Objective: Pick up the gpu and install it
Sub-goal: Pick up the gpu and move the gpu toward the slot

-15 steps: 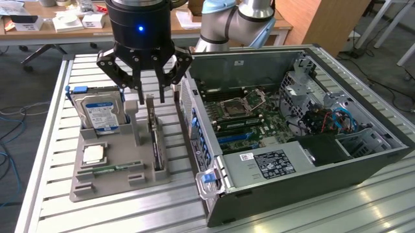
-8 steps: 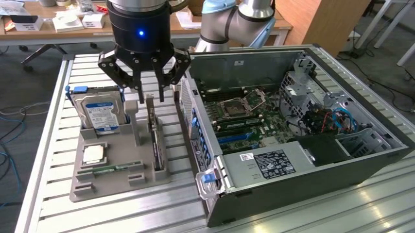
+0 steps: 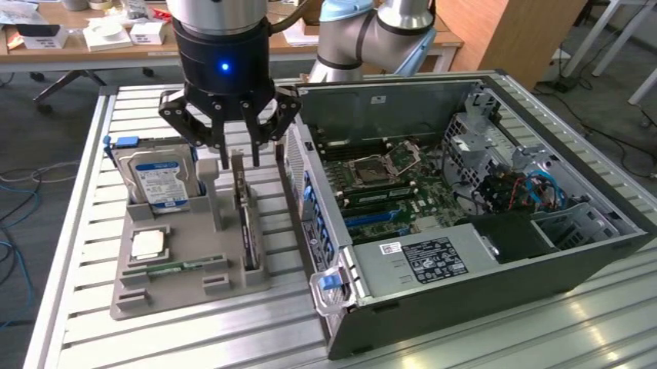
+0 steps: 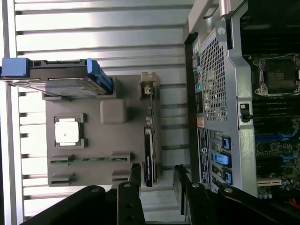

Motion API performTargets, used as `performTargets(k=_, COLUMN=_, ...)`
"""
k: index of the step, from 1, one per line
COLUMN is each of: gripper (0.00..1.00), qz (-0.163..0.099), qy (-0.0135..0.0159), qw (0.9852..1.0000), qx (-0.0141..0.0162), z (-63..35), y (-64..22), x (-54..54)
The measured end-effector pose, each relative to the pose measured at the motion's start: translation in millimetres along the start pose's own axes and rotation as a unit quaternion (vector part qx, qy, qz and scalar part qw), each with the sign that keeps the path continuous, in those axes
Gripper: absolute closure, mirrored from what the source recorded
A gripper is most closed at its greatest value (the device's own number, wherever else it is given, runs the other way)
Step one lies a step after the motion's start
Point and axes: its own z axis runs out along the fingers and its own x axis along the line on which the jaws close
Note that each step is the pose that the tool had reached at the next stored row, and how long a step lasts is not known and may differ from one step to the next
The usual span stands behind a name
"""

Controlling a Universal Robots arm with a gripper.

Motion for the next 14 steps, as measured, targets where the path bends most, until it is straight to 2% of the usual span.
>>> performTargets(k=3, gripper=0.59, qz=0.000, qy=0.0000, qw=1.0000, qx=-0.0010, z=3.9, y=-0.2, x=0.0)
performTargets(k=12, gripper=0.59, qz=-0.001, qy=0.0000, qw=1.0000, qx=-0.0011, z=20.2, y=-1.4, x=0.4)
performTargets(k=14, gripper=0.59, qz=0.000, qy=0.0001, qw=1.0000, qx=-0.0010, z=20.9, y=-1.5, x=0.4)
